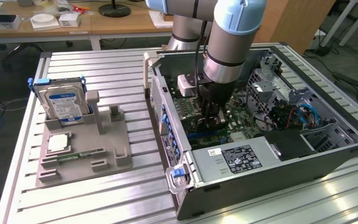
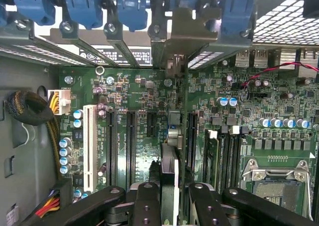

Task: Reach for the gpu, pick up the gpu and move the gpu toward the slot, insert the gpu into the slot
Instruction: 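Insert the gpu into the slot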

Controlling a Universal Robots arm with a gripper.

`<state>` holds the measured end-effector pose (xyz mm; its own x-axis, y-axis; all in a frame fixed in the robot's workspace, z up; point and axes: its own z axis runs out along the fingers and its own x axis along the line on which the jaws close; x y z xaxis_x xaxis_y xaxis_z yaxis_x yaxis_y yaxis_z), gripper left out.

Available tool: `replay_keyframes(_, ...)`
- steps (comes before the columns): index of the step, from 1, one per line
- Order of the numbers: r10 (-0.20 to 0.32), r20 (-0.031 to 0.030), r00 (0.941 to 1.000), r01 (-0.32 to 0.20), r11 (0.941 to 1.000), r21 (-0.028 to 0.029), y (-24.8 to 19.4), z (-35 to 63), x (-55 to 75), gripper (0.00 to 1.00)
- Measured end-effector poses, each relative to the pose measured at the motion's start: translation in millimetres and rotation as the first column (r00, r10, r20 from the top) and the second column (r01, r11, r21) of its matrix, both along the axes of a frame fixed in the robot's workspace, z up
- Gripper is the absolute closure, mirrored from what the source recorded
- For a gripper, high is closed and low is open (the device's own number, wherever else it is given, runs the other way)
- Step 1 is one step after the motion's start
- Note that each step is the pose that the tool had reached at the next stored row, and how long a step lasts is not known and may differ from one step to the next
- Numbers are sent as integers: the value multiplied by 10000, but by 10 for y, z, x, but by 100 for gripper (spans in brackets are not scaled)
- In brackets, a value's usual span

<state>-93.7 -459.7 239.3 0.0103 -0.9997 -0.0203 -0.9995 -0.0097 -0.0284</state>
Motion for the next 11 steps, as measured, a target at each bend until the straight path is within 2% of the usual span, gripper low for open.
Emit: replay_keyframes(11,-2,-3,10000,2,10000,-6,-1,24,14,73)
